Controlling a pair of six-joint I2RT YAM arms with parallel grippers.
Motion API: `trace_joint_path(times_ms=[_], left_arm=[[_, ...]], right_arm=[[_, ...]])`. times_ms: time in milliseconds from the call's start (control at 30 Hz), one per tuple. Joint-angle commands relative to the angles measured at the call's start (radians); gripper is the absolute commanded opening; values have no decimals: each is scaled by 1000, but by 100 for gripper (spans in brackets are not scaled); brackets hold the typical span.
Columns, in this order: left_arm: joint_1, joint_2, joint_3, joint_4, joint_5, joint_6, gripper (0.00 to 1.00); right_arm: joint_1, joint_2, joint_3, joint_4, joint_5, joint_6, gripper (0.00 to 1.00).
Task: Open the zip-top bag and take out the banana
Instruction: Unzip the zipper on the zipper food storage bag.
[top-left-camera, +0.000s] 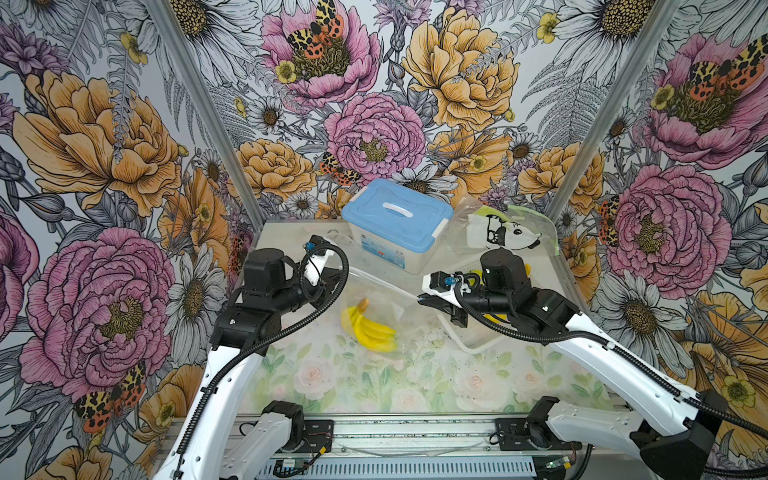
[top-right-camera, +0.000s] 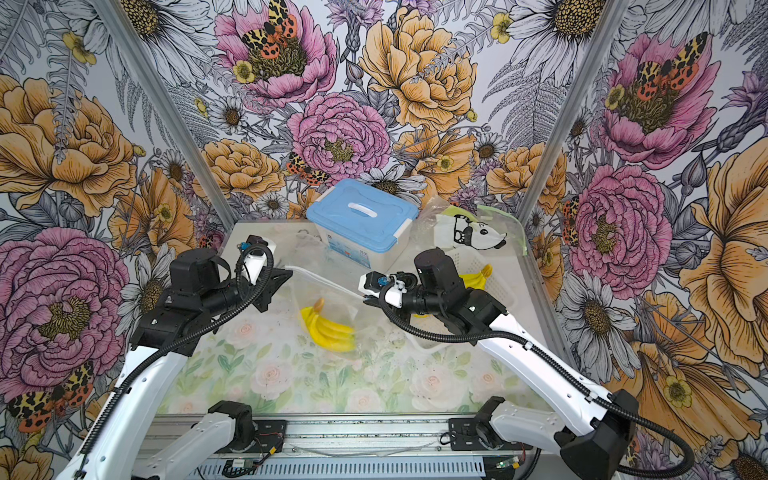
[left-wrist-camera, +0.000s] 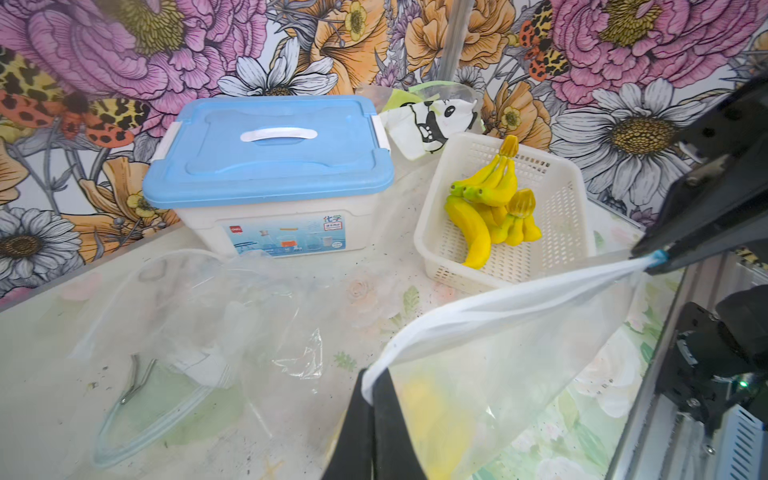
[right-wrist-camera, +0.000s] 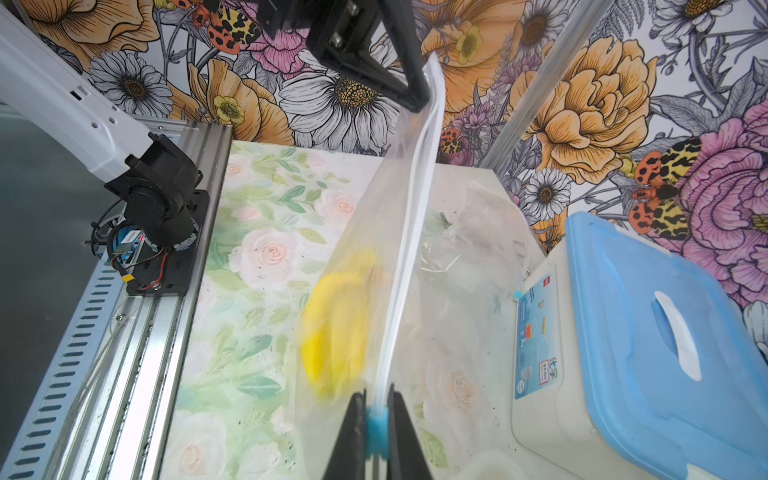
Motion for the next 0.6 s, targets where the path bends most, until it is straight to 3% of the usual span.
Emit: trace_joint_path(times_ms=[0,367,567], left_arm=[[43,-4,-16,76,-182,-43,0],[41,11,-18,101,-142,-47,0],[26,-5,-73,195,115,-20,0]], right_arm=[[-14,-73,-49,-84,29,57,0],[-14,-133,-107,-85,22,106,0],[8,-71,-53,-83,-14,111,0]])
